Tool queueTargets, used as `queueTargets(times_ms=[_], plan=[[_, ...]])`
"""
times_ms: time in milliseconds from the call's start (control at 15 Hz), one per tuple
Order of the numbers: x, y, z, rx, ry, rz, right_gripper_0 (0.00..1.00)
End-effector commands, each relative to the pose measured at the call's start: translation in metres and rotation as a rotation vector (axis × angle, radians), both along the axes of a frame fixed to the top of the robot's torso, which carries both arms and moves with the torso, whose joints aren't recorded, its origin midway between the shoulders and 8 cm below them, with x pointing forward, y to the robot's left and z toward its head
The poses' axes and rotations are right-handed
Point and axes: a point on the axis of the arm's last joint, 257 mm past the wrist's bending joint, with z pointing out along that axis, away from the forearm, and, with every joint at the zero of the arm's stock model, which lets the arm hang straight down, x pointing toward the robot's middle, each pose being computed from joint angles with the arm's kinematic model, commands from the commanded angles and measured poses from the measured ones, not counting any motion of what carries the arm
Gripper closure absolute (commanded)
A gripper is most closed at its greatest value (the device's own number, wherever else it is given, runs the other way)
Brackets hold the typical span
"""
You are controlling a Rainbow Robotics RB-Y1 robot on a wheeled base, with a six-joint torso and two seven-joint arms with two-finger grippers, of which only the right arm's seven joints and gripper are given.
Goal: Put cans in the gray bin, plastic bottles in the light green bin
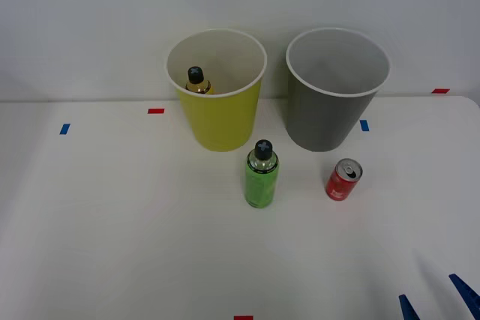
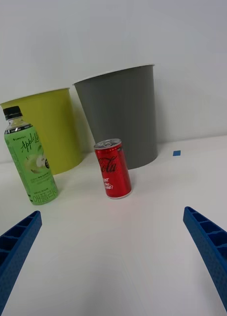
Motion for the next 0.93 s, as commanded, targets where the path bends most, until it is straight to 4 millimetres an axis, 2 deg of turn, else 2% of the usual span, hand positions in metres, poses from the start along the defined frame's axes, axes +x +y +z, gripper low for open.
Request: queueTargets(times_ms=[67,933], plan=[[0.0000,0.0000,0.0000,0.000,0.000,0.000,0.00],[0.0000,0.0000,0.0000,0.000,0.000,0.000,0.00]])
